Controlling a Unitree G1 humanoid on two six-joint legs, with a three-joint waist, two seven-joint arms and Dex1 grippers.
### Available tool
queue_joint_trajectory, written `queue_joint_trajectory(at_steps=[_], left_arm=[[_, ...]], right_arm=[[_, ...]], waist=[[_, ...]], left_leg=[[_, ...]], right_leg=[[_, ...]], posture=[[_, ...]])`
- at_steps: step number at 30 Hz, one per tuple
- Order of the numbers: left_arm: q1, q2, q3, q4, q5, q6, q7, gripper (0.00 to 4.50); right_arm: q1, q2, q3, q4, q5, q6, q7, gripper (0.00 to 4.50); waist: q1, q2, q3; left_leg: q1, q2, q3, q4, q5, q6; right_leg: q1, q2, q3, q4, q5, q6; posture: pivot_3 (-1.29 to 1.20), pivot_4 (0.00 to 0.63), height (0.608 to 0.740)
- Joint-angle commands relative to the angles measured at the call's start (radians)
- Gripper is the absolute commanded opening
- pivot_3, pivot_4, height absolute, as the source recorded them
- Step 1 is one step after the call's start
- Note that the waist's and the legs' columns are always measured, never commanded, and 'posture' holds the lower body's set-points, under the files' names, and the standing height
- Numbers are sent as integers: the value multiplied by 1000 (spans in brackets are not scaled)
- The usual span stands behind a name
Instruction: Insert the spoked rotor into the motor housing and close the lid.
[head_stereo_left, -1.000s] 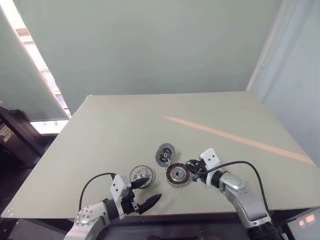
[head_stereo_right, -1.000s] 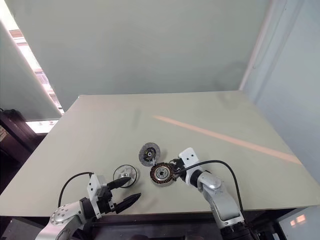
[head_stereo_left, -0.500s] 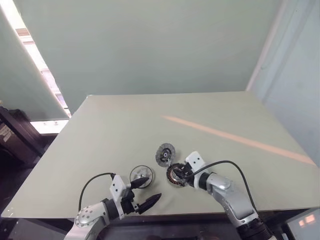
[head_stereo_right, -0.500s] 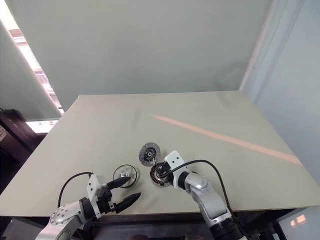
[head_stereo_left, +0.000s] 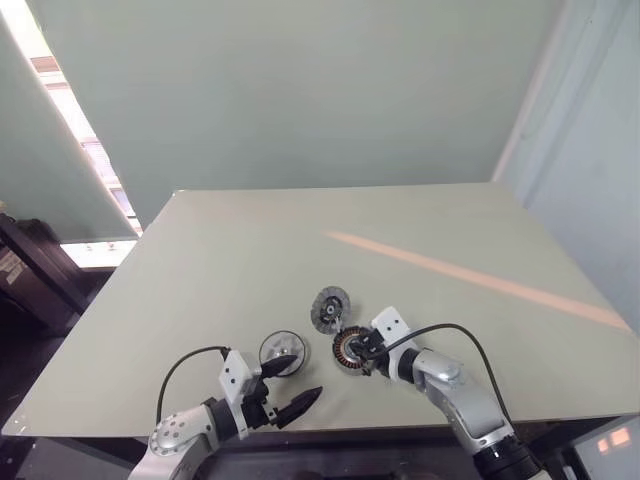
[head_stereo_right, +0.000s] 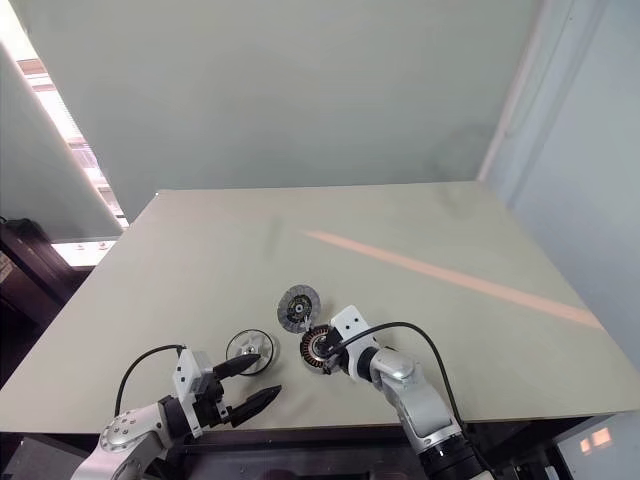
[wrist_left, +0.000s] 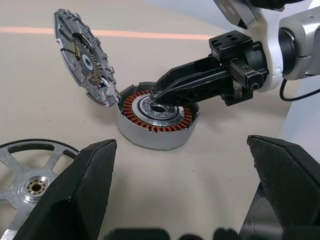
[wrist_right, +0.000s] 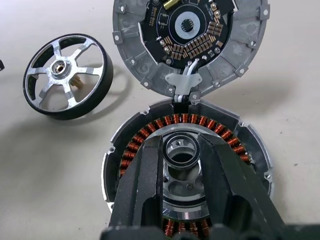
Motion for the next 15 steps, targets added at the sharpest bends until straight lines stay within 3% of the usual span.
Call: queue_joint_trajectory(at_steps=[1, 15], left_arm=[[-4, 1, 2, -34, -1, -16, 2, 4500], [-11, 3, -2, -33, 0, -13, 0, 4500]], right_arm=[[-22, 8, -5, -12, -5, -26, 4, 799], [-16, 8, -6, 27, -22, -42, 4, 799]], waist=[[0, 0, 0], [0, 0, 0]], left_leg=[[0, 0, 0, 0, 0, 0], [0, 0, 0, 0, 0, 0]], right_leg=[[0, 0, 0, 0, 0, 0], [0, 0, 0, 0, 0, 0]], posture=[[0, 0, 740], [0, 0, 740]])
